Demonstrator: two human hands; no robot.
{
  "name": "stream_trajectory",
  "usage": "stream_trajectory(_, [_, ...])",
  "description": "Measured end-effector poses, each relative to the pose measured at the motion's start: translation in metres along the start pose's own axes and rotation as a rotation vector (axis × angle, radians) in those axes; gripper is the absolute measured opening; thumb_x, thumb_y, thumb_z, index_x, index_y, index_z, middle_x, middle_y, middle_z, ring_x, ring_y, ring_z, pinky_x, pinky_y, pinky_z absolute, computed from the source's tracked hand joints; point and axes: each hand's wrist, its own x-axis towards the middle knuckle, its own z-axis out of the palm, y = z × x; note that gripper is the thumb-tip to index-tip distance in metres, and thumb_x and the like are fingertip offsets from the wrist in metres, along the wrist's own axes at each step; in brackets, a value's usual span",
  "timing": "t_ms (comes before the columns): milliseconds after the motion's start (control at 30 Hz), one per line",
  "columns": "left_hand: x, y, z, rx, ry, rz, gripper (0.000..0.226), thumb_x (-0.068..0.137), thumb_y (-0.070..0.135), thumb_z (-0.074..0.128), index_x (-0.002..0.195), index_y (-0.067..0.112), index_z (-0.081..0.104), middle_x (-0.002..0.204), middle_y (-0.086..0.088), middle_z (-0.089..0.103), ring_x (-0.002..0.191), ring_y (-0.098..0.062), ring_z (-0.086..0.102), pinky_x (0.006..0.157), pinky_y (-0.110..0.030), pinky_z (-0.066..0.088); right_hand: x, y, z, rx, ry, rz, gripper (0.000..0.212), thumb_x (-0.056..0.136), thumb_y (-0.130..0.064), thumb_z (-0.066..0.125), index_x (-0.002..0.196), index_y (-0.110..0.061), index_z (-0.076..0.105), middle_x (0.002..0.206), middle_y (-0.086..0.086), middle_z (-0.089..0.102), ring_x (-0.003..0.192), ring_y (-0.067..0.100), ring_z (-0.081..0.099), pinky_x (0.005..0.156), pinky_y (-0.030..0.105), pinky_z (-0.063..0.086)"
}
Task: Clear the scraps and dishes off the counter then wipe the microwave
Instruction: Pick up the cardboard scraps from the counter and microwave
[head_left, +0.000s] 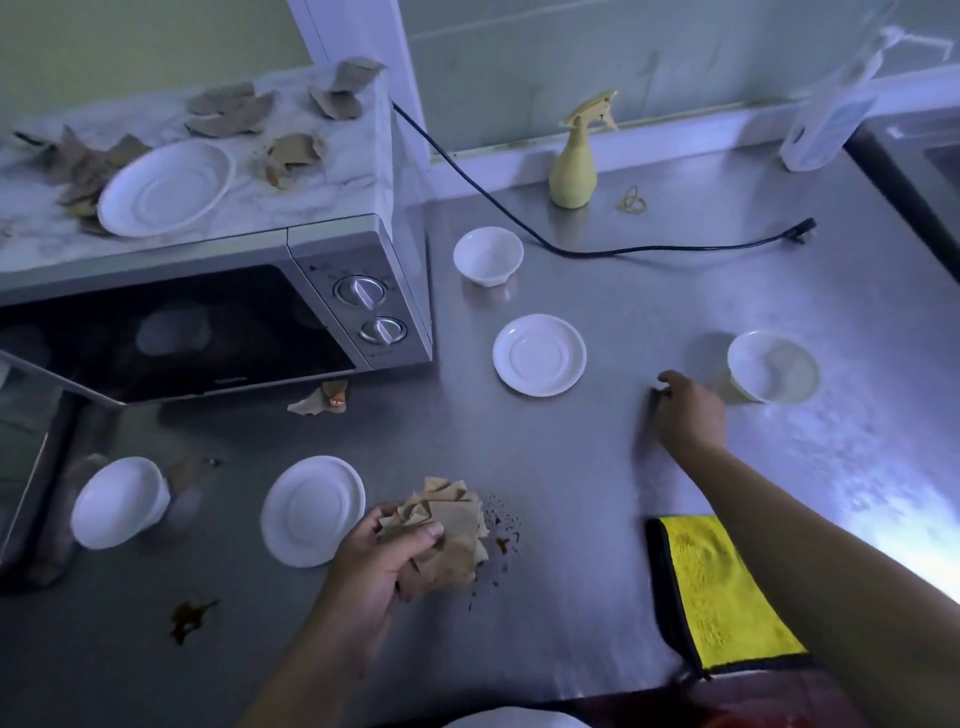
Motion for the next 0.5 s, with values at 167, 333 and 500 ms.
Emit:
stream_trajectory(167, [0.001, 0.003, -0.003, 0.056, -0.021, 0.009, 0.031, 0.082, 0.001, 0.071, 0.111, 0.000, 0.060, 0.102, -0.023, 0.073, 0.088, -0.037, 0.073, 0.068, -0.037, 0.059, -0.068, -0.024, -0.018, 0.666, -0.222, 0.189, 0.006, 0.086, -0.004, 0.074, 0.089, 0.000, 0.070, 0.079, 0.016, 0.071, 0.075, 0.030, 0.068, 0.074, 0.038, 0.052])
stream_trajectory(333, [-0.003, 0.006, -0.014, 0.142, -0.108, 0.041, 0.031, 0.080, 0.003, 0.075, 0.108, 0.004, 0.062, 0.101, -0.018, 0.075, 0.092, -0.036, 0.073, 0.078, -0.042, 0.057, -0.174, -0.075, -0.065, 1.226, -0.548, 0.167, 0.012, 0.079, 0.003, 0.073, 0.079, -0.005, 0.064, 0.078, 0.018, 0.068, 0.074, 0.035, 0.070, 0.074, 0.037, 0.060])
stream_trajectory(500, [-0.020, 0.010, -0.027, 0.162, -0.305, 0.065, 0.025, 0.083, -0.006, 0.070, 0.104, 0.003, 0.063, 0.086, -0.011, 0.076, 0.068, -0.023, 0.073, 0.049, -0.028, 0.054, -0.277, -0.125, -0.084, 1.362, -0.510, 0.159, 0.014, 0.067, -0.006, 0.079, 0.075, -0.009, 0.068, 0.073, 0.011, 0.063, 0.067, 0.021, 0.063, 0.067, 0.031, 0.059])
